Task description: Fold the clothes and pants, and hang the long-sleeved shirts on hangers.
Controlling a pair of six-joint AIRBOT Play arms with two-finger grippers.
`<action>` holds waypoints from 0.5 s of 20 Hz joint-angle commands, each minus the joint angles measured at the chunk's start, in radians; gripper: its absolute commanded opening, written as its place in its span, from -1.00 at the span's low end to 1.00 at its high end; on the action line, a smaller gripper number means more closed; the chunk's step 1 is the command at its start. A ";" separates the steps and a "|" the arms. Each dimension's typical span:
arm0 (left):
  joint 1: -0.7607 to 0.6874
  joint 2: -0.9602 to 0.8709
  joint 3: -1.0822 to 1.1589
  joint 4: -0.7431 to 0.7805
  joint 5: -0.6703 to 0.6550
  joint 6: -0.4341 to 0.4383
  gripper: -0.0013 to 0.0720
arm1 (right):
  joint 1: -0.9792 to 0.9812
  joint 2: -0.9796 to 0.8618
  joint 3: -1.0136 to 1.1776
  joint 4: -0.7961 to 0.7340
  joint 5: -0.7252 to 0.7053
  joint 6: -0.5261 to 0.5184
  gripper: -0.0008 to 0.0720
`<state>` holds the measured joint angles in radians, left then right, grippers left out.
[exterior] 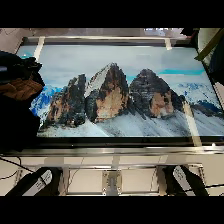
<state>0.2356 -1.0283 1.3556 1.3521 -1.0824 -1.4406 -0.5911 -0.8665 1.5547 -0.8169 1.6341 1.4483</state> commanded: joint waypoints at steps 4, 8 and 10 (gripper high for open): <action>0.001 -0.001 0.000 0.000 -0.003 0.000 0.98 | 0.001 0.000 0.000 0.000 -0.001 0.000 0.12; 0.001 -0.001 0.000 0.000 -0.003 0.000 0.98 | 0.001 0.000 0.000 0.000 -0.001 0.000 0.12; 0.001 -0.001 0.000 0.000 -0.003 0.000 0.98 | 0.000 0.000 0.001 -0.005 -0.006 -0.022 0.12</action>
<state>0.2356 -1.0283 1.3556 1.3521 -1.0851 -1.4406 -0.5915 -0.8665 1.5547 -0.8173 1.6325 1.4479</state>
